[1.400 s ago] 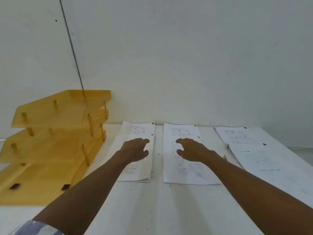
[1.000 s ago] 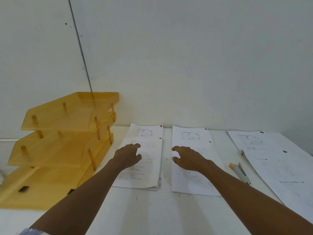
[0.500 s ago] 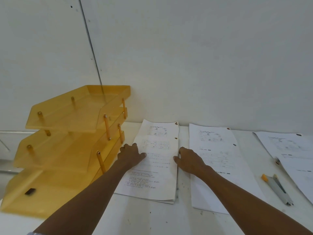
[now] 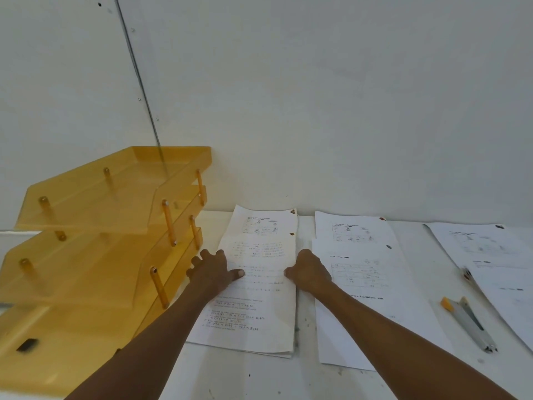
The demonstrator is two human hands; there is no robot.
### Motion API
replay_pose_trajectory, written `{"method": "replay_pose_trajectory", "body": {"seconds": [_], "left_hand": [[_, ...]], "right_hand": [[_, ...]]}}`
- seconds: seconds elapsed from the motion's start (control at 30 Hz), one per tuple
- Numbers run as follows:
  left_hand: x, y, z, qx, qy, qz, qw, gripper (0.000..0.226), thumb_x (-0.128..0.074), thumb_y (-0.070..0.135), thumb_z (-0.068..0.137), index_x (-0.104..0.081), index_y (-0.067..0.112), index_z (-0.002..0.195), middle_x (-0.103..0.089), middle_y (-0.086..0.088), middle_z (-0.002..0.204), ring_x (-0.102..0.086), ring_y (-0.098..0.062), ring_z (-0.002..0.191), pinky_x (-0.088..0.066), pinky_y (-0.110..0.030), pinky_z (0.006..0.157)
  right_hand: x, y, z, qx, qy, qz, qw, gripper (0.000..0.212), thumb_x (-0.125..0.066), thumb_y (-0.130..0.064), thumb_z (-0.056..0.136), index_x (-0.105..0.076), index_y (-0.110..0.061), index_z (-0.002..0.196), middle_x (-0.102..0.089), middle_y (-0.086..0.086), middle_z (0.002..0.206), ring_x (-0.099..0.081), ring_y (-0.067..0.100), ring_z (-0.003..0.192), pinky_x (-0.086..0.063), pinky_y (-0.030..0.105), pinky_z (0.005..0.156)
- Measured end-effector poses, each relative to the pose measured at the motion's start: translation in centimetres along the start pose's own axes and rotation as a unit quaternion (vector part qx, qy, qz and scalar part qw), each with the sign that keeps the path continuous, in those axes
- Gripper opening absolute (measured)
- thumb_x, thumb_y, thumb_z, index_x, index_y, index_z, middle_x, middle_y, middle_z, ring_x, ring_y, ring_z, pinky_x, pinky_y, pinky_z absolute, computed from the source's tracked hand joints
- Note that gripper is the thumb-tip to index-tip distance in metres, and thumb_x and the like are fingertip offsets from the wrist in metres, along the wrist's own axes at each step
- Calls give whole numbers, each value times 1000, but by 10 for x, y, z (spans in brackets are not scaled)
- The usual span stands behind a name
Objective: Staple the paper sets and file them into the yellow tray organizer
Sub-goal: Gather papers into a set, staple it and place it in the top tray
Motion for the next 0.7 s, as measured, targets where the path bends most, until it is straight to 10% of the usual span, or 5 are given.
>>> {"method": "replay_pose_trajectory", "body": {"seconds": [0.2,0.53,0.7], "left_hand": [[1,0,0,-1,1,8,1000,77,-56,69,90,-41,15,142,-40,-17,146,-40,-37,137,-43,-49,105],[7,5,10,-16,-37,44,998,83,-57,68,90,-36,11,146,-39,-18,148,-40,-37,138,-42,-46,107],[19,18,22,-45,-92,92,990,82,-62,63,91,-38,5,144,-51,-14,143,-50,-28,131,-45,-34,99]], "right_hand": [[-8,-16,-17,71,96,-126,985,36,-56,-13,95,-42,-9,128,-61,9,111,-64,24,94,-50,33,73],[-25,-9,-29,108,127,-230,959,28,-52,-19,97,-51,-6,121,-58,11,116,-55,24,103,-44,31,78],[-18,-4,-18,82,84,-229,966,59,-51,-31,94,-33,-4,144,-42,16,135,-43,30,120,-42,37,95]]}}
Point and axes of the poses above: each hand's wrist, its own z-axis towards the middle knuckle, its own x-axis out of the back of the hand, y = z × x, the point moved 3 cm from there along z, towards the middle knuckle
